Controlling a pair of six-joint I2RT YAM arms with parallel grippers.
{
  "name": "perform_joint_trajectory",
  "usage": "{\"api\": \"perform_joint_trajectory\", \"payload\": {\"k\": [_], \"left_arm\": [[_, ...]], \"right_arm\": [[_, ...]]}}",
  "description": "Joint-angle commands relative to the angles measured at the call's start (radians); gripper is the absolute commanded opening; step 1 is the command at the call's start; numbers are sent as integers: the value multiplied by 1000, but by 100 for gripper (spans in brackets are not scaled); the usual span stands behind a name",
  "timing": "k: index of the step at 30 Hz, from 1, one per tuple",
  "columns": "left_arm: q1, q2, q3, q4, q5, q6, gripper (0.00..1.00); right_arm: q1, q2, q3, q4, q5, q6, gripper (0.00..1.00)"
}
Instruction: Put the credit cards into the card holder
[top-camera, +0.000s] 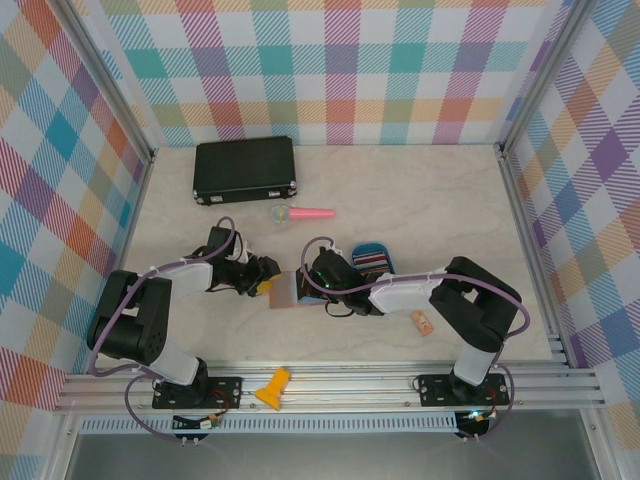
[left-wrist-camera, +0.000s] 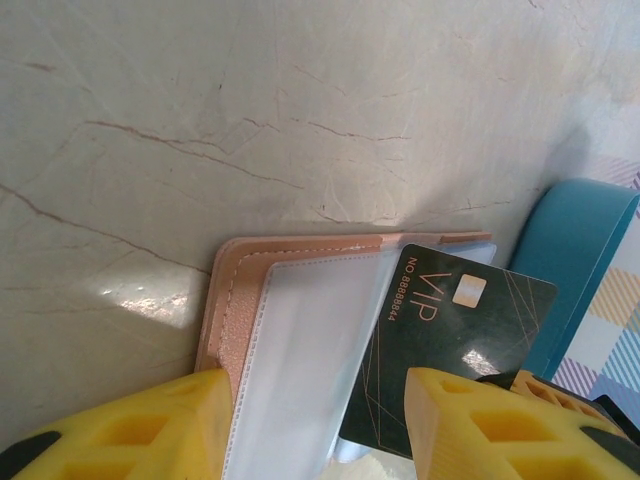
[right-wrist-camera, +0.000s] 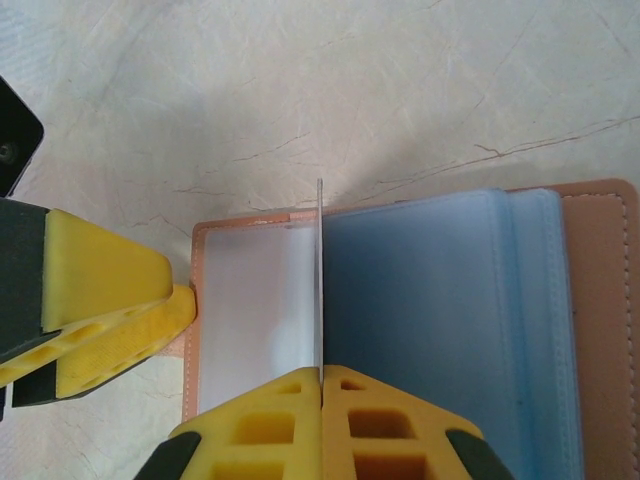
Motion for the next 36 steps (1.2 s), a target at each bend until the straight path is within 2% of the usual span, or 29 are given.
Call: {"api": "perform_joint_trajectory", "payload": {"k": [1, 17, 25, 36], "left_arm": [[15, 24, -13, 1, 22, 15, 49], [16, 73, -20, 13, 21, 4, 46], [16, 62, -23, -11, 11, 16, 46], [16, 58, -12, -57, -18, 34, 45]], "right_arm": [[11, 28, 0, -1, -14, 37, 0], [19, 76, 41, -75, -56, 119, 0], [20, 126, 25, 12, -108, 192, 0], [28, 79, 60, -128, -119, 186, 0]]}}
